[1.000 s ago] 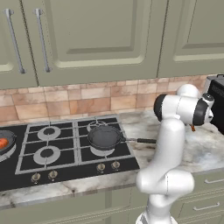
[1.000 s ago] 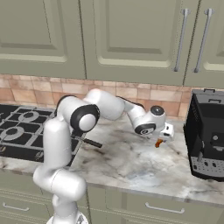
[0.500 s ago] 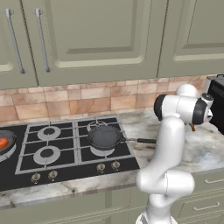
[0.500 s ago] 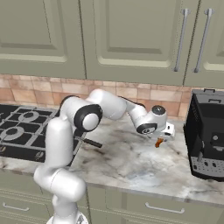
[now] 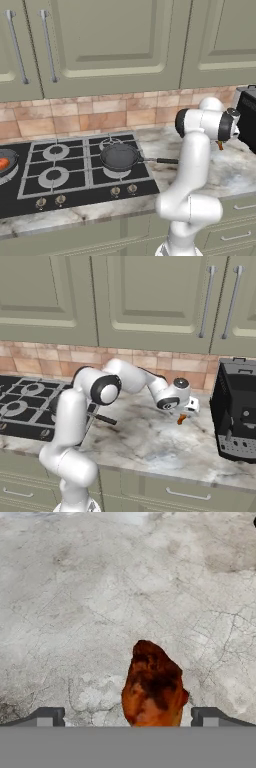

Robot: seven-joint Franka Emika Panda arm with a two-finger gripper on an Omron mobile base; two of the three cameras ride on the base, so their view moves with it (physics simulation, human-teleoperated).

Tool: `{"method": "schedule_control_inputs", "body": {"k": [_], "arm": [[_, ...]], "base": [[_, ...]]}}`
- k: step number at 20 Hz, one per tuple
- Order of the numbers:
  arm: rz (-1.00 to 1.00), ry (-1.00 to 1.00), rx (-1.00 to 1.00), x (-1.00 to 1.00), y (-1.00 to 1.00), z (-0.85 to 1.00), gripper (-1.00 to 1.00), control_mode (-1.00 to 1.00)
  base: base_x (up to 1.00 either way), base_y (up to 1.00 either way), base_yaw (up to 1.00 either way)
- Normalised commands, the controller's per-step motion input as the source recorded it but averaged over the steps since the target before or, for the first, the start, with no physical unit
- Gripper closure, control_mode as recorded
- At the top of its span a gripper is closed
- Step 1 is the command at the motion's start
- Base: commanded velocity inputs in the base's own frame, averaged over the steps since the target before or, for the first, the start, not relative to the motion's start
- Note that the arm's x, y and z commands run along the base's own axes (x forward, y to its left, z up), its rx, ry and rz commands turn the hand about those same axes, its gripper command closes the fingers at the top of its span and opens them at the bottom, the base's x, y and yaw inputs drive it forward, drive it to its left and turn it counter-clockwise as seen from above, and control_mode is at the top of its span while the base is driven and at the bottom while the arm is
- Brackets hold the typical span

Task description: Place both pans onto different burners. Then place the squash and the chicken drumstick on different pans.

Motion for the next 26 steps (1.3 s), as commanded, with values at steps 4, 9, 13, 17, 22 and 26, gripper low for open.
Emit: {"method": "schedule_control_inputs", "body": {"k": [4,9,13,17,22,26], "arm": [[0.00,0.00,0.00,0.03,-0.19,-0.11,-1.00,-1.00],[0.00,0.00,0.00,0.10,-0.10,-0.13,-1.00,-1.00],[0.00,0.00,0.00,0.10,-0.03,-0.14,-1.00,-1.00],[0.00,0.00,0.00,0.05,0.00,-0.13,1.00,-1.00],[0.00,0.01,0.00,0.01,0.00,-0.08,1.00,-1.00],[0.00,0.00,0.00,0.00,0.00,-0.09,1.00,-1.00]], "base": [[0.00,0.00,0.00],[0.00,0.00,0.00],[0.00,0.00,0.00],[0.00,0.00,0.00],[0.00,0.00,0.00],[0.00,0.00,0.00]]}}
